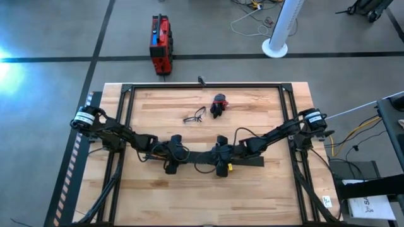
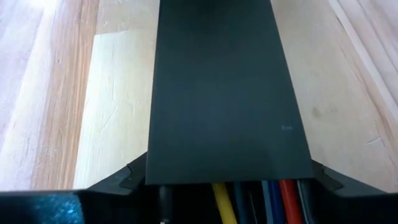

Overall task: Ziptie cables
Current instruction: Close the black cable duct lid

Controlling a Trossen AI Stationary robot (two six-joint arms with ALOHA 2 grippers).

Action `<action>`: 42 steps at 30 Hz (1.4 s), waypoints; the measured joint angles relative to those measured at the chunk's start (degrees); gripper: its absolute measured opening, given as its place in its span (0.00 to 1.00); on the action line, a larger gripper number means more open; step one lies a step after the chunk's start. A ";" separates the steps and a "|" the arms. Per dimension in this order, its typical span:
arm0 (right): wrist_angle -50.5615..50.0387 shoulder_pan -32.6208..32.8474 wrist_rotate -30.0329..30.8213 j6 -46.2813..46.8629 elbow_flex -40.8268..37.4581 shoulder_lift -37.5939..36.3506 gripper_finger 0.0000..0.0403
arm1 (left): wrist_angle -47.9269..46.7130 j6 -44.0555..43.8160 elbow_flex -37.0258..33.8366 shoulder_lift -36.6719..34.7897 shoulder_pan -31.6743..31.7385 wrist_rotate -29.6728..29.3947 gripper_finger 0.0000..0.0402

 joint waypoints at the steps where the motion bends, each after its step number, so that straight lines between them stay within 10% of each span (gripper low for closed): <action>1: -0.12 0.00 -0.08 -0.04 0.17 0.04 0.55 | 0.02 0.02 -0.01 0.00 0.00 -0.10 0.56; 22: -2.99 -0.44 -2.37 -4.43 2.53 0.22 0.55 | 0.77 -0.28 -0.03 -3.77 -0.04 -1.91 0.64; 36: -5.50 -0.51 -1.86 -3.44 2.62 0.07 0.55 | -36.35 -8.66 -0.02 -25.64 -0.02 -3.05 0.67; 42: -5.57 -0.63 -1.90 -3.55 2.57 0.07 0.55 | -33.76 -9.62 -3.33 -26.08 -0.02 -3.14 0.62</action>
